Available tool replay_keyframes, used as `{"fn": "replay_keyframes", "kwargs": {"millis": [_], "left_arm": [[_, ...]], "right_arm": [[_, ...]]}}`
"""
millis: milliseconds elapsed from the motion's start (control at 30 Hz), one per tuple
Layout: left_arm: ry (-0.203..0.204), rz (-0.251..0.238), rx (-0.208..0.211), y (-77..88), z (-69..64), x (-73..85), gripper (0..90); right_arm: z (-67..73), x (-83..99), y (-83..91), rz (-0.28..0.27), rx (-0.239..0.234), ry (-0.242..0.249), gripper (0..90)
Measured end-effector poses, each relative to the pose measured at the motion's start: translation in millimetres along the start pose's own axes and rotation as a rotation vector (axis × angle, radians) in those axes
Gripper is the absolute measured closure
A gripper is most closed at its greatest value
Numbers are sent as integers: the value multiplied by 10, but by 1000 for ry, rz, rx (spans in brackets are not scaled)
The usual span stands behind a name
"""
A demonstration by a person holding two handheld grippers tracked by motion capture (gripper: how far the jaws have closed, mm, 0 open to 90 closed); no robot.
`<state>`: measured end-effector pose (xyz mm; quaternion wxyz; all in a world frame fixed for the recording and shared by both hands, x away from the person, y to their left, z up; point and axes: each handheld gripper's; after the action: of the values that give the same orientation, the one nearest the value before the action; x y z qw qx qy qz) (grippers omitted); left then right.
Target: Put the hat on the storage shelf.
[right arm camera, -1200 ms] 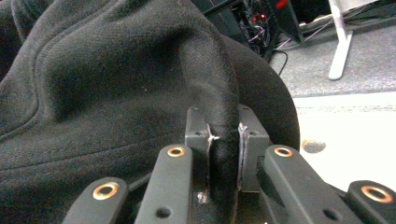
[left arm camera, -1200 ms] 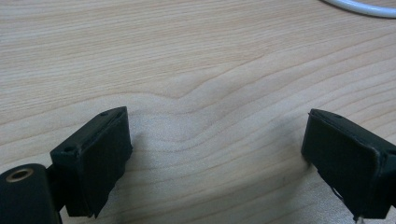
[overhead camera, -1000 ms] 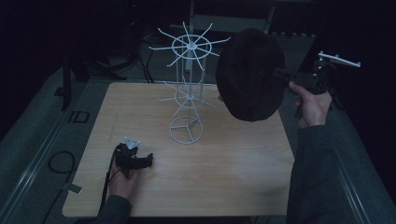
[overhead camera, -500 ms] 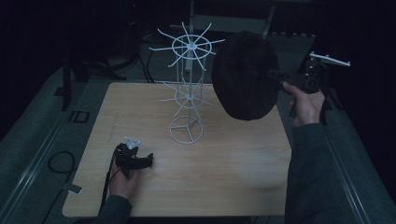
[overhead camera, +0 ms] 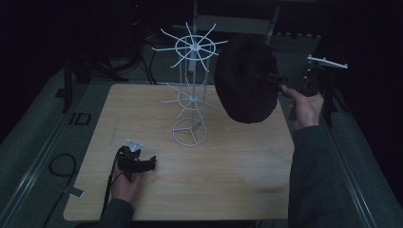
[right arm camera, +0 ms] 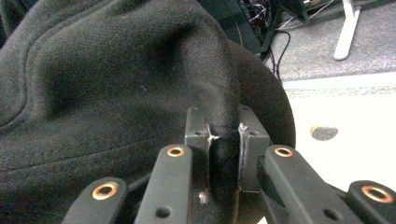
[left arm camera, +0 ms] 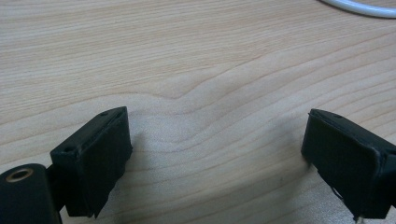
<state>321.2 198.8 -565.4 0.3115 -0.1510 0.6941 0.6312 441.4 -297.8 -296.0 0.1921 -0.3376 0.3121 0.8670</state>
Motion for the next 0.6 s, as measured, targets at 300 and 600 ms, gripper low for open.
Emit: {"fn": "replay_keyframes", "kwargs": {"millis": [300,600], "left_arm": [[0,2,2,1,0,0,88],[0,2,1,1,0,0,88]], "right_arm": [[106,-12,-32,-11,9,28,782],[108,-12,-69,-19,5,21,779]]}}
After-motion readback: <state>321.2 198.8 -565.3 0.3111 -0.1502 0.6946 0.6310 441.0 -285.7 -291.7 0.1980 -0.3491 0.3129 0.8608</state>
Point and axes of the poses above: each handheld gripper's, and its own axes: y roughly backward along the jaws, x roughly out of its underside, z roughly to its left, and after that the axes turned 6 degrees about z, right-handed
